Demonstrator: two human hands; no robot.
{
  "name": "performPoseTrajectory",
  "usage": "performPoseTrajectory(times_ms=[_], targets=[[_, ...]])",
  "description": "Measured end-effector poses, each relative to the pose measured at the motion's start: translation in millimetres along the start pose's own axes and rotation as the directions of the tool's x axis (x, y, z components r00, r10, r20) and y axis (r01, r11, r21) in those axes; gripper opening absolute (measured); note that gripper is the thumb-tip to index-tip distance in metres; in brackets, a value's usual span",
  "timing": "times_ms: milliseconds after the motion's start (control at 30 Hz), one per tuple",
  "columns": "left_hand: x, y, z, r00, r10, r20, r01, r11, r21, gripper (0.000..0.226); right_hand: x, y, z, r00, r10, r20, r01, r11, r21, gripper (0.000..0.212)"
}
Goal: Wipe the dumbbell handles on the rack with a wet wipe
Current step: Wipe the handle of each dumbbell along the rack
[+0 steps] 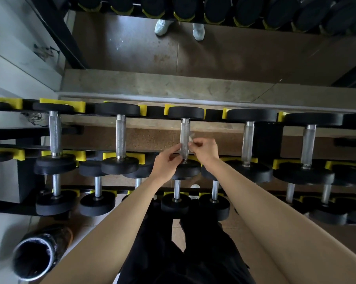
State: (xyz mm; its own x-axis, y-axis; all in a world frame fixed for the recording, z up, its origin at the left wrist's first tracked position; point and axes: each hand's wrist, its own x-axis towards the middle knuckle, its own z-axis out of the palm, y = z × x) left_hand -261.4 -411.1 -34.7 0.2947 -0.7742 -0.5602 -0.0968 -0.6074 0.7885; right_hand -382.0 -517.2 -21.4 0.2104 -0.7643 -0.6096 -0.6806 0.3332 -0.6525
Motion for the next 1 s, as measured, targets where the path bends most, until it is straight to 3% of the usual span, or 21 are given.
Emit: performPoseTrajectory(times_ms=[100,200,333,433,533,667,800,1000], targets=[[0.0,4.9,1.7,0.999,0.007,-0.052,-0.007,1.000,-0.012,0.041,-8.7,13.0,-4.9,0.993,0.052,0.109,-0.046,0.997,-0.057,0.019],[-1.3,8.3,5.0,0.992,0.020,-0.127,-0.022,1.000,-0.017,0.029,-8.6,10.6,-14.1,0.993,0.061,0.105,-0.057,0.998,-0.041,0.021],[-0.8,11.2,7.5,0.981,0.055,-0.185,-0.070,0.995,-0.071,0.019,-12.7,-1.5,-29.1,0.992,-0.100,0.076,0.106,0.992,-0.073,0.033],[1.9,18.3,5.0,0.977,0.144,-0.159,-0.159,0.983,-0.089,0.037,-14.9,-6.8,-33.5,0.965,-0.210,0.158,0.230,0.966,-0.121,0.038],[6.8,26.2,-3.8,0.971,0.233,-0.047,-0.234,0.972,-0.027,0.057,-11.0,-11.0,-32.5,0.949,-0.252,0.192,0.269,0.961,-0.070,0.037],[18.2,34.3,-13.4,0.952,0.287,0.102,-0.280,0.956,-0.083,0.052,-1.5,-21.3,-30.9,0.965,-0.232,0.124,0.214,0.967,0.138,0.021],[35.8,42.9,-14.8,0.962,0.270,-0.036,-0.269,0.963,0.026,0.028,8.4,-27.7,-24.4,0.989,-0.143,0.033,0.130,0.958,0.255,0.013],[50.9,47.9,-21.3,0.991,0.038,-0.132,-0.078,0.946,-0.313,0.019,22.2,-30.3,-18.6,0.985,-0.062,-0.163,0.086,0.985,0.148,0.009]])
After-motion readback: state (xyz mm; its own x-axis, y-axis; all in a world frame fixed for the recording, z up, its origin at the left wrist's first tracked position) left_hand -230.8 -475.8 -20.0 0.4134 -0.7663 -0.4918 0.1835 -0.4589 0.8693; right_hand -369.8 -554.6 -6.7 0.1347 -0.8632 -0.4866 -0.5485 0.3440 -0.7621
